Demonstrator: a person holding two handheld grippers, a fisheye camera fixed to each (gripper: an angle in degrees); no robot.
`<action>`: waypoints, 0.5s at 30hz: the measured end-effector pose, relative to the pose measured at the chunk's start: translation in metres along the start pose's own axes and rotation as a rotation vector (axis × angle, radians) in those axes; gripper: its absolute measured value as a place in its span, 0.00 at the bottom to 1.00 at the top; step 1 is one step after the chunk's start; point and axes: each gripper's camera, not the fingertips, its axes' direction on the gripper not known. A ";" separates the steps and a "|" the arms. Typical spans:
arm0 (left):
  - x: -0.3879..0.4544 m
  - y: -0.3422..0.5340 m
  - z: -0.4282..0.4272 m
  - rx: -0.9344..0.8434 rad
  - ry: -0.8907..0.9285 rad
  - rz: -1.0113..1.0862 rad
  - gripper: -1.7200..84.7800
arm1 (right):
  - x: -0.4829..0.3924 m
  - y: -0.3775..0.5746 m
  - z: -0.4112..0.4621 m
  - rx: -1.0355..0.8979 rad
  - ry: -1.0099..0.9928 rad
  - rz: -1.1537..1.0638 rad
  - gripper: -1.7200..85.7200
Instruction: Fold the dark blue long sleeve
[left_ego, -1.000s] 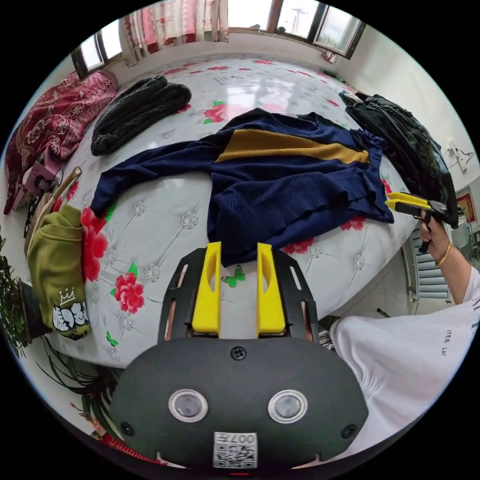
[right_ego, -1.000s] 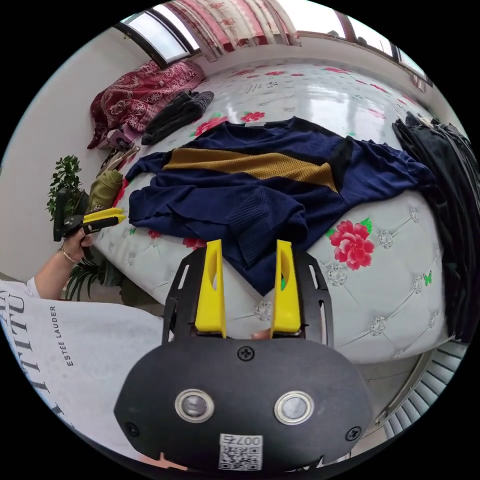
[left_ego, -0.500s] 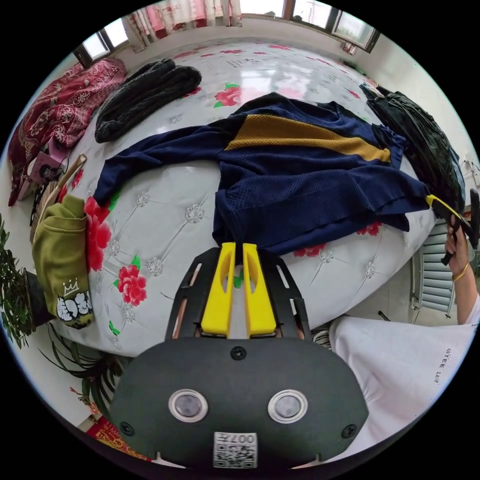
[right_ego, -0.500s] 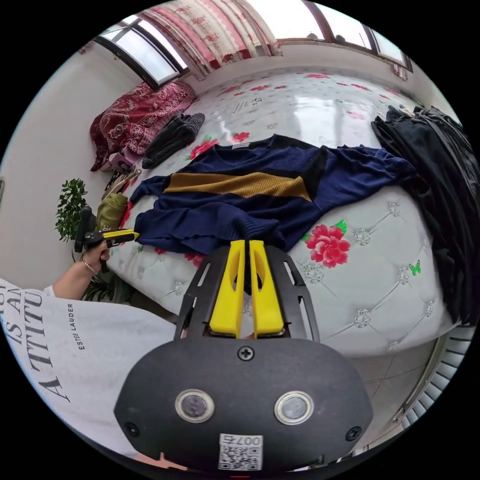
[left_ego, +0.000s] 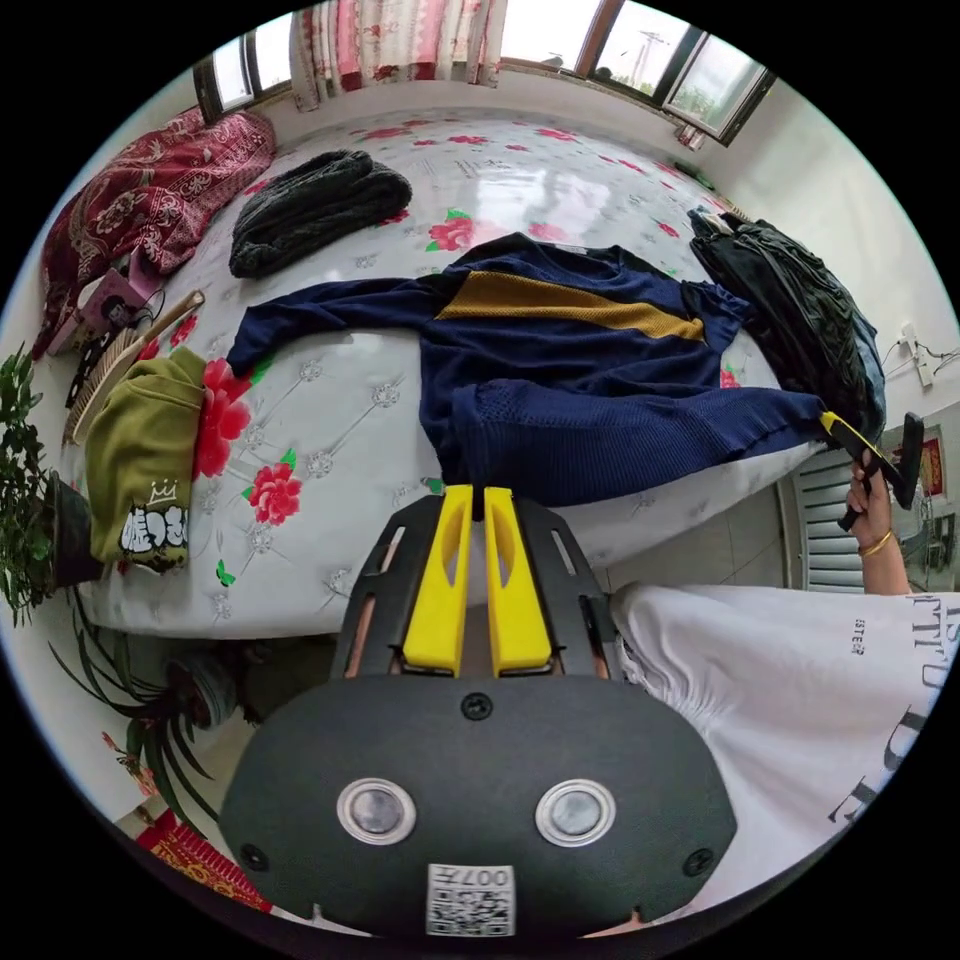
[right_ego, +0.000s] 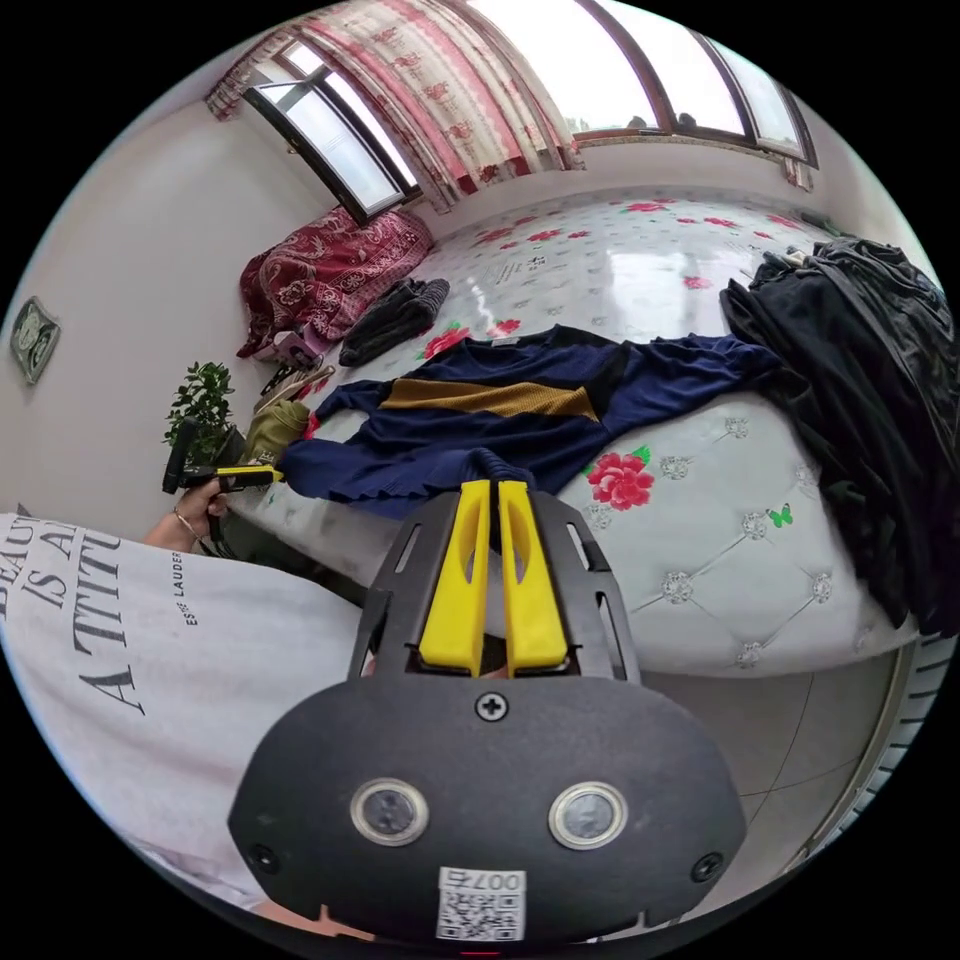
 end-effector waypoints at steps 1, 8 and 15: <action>-0.001 0.016 -0.009 -0.005 0.007 -0.001 0.01 | -0.003 0.011 -0.006 -0.006 -0.022 -0.007 0.02; -0.031 0.113 -0.043 -0.007 0.187 -0.184 0.01 | -0.026 0.079 -0.035 -0.113 -0.141 -0.058 0.02; -0.105 0.006 -0.011 0.085 0.387 -0.287 0.01 | -0.008 0.034 -0.015 -0.105 -0.159 0.013 0.02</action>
